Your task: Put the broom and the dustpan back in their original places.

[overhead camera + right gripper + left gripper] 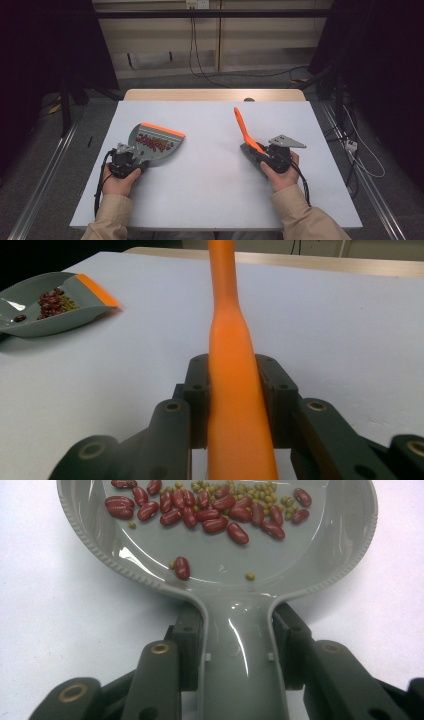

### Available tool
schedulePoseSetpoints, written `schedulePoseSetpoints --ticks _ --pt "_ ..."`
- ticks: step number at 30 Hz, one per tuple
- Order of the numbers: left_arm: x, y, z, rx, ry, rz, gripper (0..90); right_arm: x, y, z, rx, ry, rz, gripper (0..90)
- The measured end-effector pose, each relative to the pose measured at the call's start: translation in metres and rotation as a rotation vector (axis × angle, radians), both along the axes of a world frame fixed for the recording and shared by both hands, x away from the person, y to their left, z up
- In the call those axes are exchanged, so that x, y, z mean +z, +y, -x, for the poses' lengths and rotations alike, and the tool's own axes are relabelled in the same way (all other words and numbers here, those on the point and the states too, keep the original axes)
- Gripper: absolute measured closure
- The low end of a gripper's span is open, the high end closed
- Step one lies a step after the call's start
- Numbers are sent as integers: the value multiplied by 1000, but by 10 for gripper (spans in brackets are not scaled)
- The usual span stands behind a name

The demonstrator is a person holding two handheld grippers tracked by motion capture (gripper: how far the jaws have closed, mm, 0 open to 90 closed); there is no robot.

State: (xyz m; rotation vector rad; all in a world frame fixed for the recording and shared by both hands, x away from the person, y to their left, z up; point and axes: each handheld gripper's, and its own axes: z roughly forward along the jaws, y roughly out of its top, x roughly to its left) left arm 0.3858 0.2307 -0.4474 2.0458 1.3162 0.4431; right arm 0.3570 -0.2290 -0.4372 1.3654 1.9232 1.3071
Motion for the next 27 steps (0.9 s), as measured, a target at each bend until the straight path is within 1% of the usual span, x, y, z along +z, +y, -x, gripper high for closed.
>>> schedulePoseSetpoints --ticks 3,4,6,7,11,14,18,27 --pt "0 0 2 15 -12 21 625 -1 -2 0 -10 3 12 701" --pt "1 0 2 12 -16 28 619 -2 -3 0 -14 2 14 702" --pt "2 -2 4 11 -15 35 570 -2 -6 0 -24 5 11 702" --pt "2 -2 5 2 -17 25 553 -2 -8 0 -27 7 5 702" --pt "2 -6 8 -7 -11 32 545 -3 -10 1 -36 4 -1 702" --pt "2 -7 11 -28 -11 22 546 -3 -11 2 -38 2 3 702" --pt "2 -9 14 -31 -14 27 531 -3 -12 3 -46 -2 8 702" --pt "3 -10 17 -36 -15 19 528 -2 -13 6 -53 -8 21 703"
